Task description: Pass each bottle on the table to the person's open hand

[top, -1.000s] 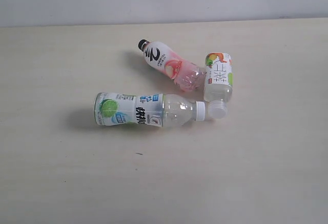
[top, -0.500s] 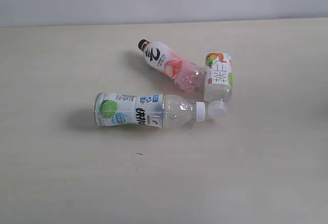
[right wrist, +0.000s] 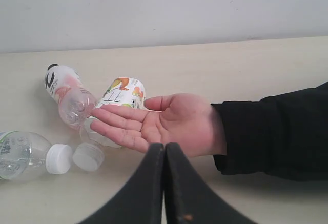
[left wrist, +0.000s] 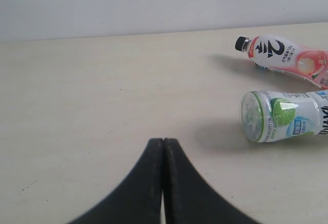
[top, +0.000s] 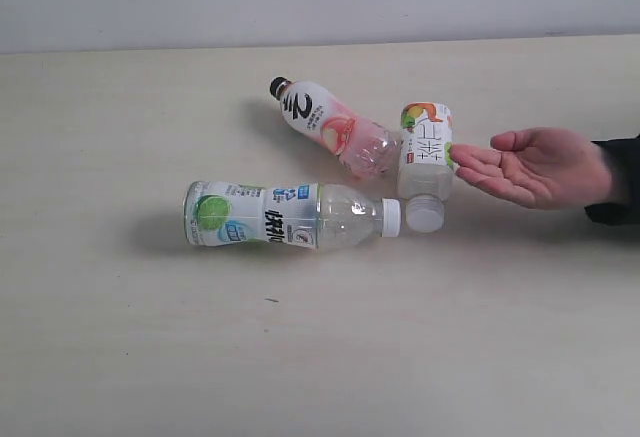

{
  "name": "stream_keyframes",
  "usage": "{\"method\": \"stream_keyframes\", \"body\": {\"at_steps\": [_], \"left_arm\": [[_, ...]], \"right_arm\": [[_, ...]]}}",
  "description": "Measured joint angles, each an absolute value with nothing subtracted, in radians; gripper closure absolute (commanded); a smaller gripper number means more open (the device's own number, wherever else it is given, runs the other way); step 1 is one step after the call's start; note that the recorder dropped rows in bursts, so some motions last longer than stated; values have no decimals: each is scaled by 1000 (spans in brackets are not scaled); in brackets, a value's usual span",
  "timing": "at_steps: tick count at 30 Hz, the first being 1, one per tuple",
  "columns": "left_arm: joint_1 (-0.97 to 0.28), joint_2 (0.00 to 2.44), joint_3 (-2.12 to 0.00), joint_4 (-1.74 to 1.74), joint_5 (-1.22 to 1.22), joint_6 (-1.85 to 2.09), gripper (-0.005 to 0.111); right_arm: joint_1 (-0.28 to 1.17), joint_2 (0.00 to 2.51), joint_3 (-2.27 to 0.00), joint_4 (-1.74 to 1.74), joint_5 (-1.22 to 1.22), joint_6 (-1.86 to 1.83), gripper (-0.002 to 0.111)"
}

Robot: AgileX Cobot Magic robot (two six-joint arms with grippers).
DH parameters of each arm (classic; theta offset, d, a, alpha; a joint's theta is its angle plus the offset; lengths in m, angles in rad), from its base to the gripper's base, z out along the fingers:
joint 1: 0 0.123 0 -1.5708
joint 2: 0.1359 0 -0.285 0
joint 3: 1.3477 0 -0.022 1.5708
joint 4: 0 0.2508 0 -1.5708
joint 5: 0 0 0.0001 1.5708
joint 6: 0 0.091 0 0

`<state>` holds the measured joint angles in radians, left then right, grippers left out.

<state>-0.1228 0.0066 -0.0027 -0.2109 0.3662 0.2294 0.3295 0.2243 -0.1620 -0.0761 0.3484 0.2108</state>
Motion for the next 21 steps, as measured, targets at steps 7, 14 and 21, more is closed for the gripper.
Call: {"method": "stream_keyframes", "body": {"at_steps": [7, 14, 21], "left_arm": [[-123, 7, -3, -211, 366, 229, 107], [-123, 7, -3, -211, 366, 229, 107], [-123, 7, 0, -193, 337, 252, 107]], "right_arm": [[330, 224, -162, -76, 349, 211, 108], [330, 224, -162, -76, 349, 211, 108], [330, 224, -162, -76, 349, 211, 108]]}}
